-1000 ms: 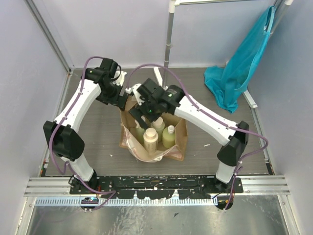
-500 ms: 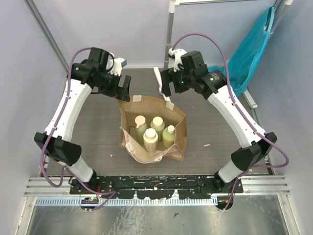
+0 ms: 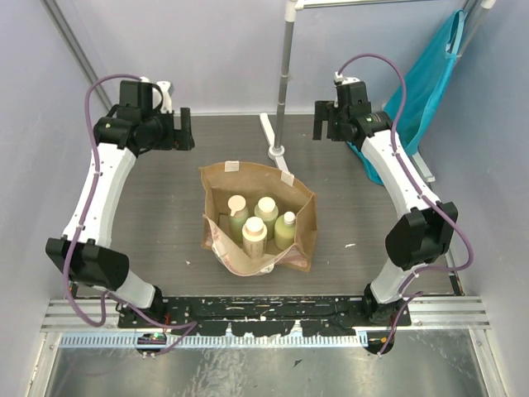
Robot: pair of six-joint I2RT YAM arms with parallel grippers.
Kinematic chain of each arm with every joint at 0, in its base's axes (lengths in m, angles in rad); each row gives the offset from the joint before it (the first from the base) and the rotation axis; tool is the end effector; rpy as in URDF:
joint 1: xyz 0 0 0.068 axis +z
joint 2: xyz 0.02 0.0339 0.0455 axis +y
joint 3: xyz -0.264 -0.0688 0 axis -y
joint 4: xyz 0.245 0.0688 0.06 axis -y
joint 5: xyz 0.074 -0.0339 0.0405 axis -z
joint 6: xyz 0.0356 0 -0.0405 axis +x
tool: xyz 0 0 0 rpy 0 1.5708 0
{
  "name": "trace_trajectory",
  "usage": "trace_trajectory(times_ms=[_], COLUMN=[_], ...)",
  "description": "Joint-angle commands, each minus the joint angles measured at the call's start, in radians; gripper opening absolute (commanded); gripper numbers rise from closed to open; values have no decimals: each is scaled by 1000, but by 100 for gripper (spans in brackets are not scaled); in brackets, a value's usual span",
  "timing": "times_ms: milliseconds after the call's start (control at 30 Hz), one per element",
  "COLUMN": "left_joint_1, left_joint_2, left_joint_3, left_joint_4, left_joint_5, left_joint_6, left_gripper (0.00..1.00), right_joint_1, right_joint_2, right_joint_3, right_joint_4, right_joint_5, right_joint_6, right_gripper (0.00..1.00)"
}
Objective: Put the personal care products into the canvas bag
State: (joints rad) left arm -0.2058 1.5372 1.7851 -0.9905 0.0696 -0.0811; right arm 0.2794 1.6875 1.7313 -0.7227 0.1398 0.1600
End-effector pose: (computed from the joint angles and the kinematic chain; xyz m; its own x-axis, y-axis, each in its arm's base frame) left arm 0.3075 -0.0667 0.4216 -0.6803 0.0595 -0.7305 0.1995 0.9741 -0.1066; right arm 0.3646 0.0994 0.3778 -0.6228 -0.0145 -0.7823 -0.0705 0.9968 0.0376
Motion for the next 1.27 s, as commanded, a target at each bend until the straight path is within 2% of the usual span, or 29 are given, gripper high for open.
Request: trace_trajectory(times_ms=[0, 167, 333, 433, 1100, 1233], left_joint_1=[93, 103, 103, 103, 103, 103], left_joint_2=[49, 147, 262, 295, 223, 231], left_joint_3=[-65, -12, 140, 182, 59, 66], left_joint_4=[193, 186, 88, 66, 205, 192], left_joint_5=[63, 59, -20, -82, -140, -157], left_joint_6=[-85, -84, -84, -85, -61, -71], left_gripper=[98, 98, 98, 98, 98, 98], right_joint_1=[-21, -50, -77, -93, -122, -123], right_joint_2=[16, 37, 50, 54, 70, 65], right_joint_3=[-13, -27, -23, -18, -14, -21], right_joint_4=[111, 140, 143, 143, 134, 131], right_joint_5=[120, 137, 153, 145, 151, 152], right_joint_6=[-12, -31, -43, -45, -59, -60], right_gripper=[98, 98, 99, 98, 99, 99])
